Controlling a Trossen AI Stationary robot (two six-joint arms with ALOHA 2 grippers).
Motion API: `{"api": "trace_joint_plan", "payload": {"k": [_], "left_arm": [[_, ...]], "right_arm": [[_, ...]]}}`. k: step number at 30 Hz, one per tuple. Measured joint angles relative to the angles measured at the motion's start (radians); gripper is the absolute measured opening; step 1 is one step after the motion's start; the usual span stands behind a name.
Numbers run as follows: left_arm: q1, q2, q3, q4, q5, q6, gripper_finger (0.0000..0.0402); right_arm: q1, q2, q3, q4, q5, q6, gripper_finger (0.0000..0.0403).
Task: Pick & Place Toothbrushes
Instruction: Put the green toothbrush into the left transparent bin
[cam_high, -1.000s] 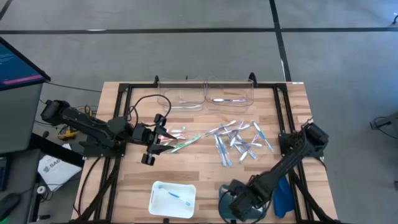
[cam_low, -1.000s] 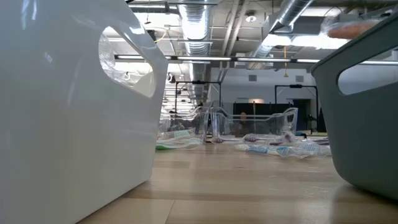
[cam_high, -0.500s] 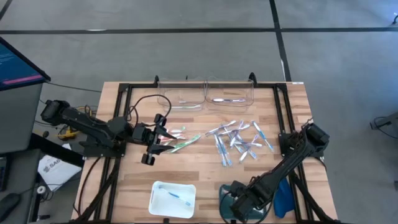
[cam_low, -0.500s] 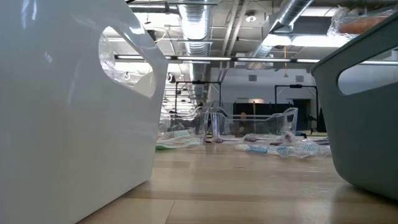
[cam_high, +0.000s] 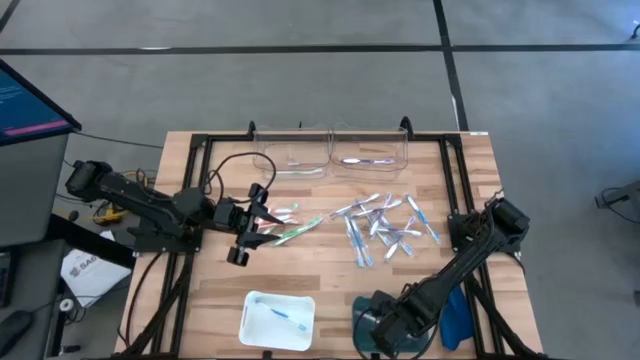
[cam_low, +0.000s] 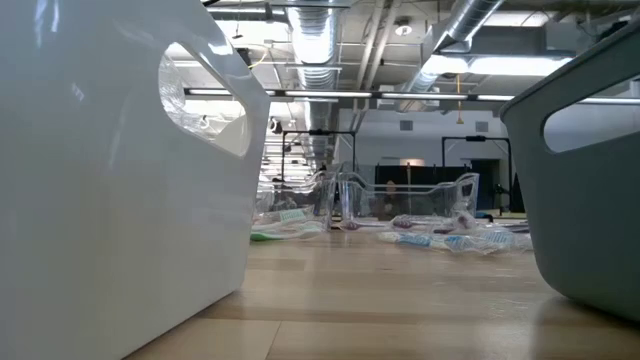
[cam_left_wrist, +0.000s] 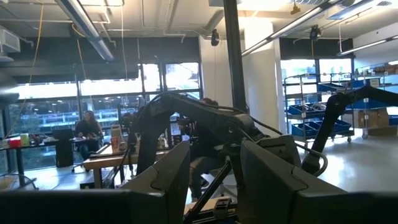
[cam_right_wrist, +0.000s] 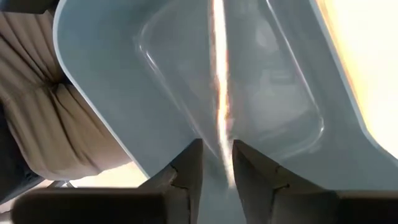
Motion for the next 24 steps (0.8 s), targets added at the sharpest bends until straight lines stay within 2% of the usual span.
{"api": "trace_joint_plan", "payload": {"k": [13, 24], "left_arm": [[0.0, 0.0, 0.0, -0.003, -0.005, -0.002, 0.0136], [0.0, 0.0, 0.0, -0.004, -0.005, -0.002, 0.0136]], "right_arm": [[-0.005, 0.0, 0.0, 0.0, 0.008, -0.036, 0.014], [-0.049, -0.003, 0.0, 0.005, 0.005, -0.181, 0.013]]}}
